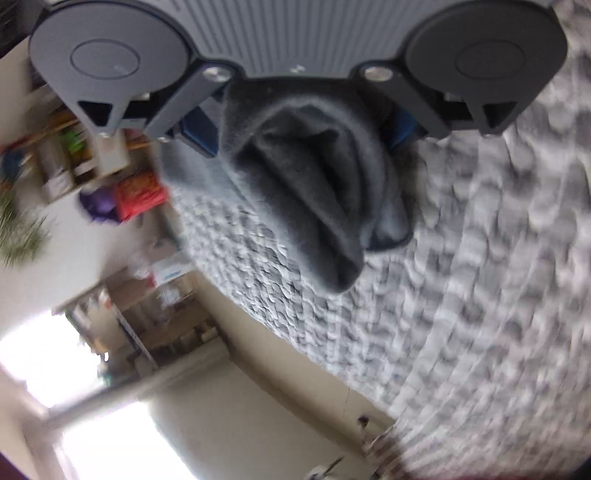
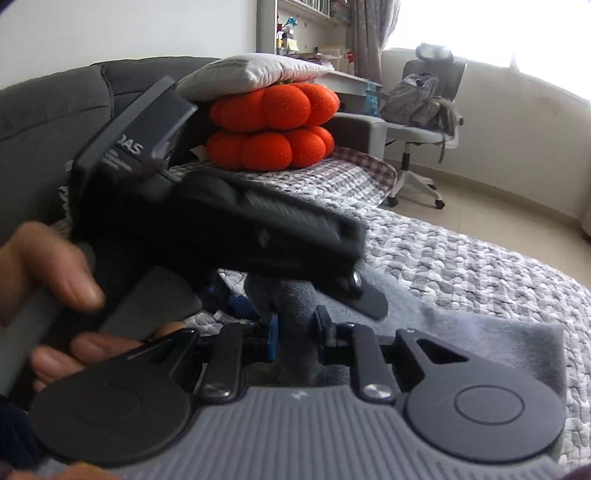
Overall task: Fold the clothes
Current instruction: 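Pinch the folded grey sweater again with both grippers side by side, then lift the folded grey sweater off the bed with both grippers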
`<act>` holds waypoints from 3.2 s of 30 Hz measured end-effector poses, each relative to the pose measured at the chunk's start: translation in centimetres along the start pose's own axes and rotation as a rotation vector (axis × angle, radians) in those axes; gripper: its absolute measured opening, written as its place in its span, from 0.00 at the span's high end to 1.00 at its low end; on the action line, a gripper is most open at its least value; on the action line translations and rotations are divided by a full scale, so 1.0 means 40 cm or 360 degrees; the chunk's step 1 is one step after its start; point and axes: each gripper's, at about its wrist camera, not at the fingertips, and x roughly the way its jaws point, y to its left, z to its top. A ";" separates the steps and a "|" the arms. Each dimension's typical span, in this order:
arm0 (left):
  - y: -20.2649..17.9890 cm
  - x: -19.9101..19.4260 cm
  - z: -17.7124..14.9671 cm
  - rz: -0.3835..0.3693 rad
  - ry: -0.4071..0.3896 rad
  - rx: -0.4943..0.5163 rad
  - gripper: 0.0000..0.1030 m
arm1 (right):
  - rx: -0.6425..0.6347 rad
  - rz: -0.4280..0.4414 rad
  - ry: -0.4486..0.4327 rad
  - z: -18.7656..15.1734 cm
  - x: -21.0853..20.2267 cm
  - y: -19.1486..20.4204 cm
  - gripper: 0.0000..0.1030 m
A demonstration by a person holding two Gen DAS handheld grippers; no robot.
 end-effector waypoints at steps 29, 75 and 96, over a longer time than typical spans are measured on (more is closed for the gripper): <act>0.005 0.028 0.002 0.0142 -0.0009 0.0054 0.45 | 0.0875 -0.0227 0.0419 -0.125 -0.166 -0.372 0.31; 0.001 0.033 -0.007 0.0193 -0.0079 0.0026 0.42 | 0.1614 0.0337 0.0120 -0.220 -0.136 -0.541 0.52; -0.058 -0.041 0.007 0.0186 -0.0212 0.0185 0.72 | 0.1227 0.0138 -0.0083 -0.142 -0.177 -0.444 0.70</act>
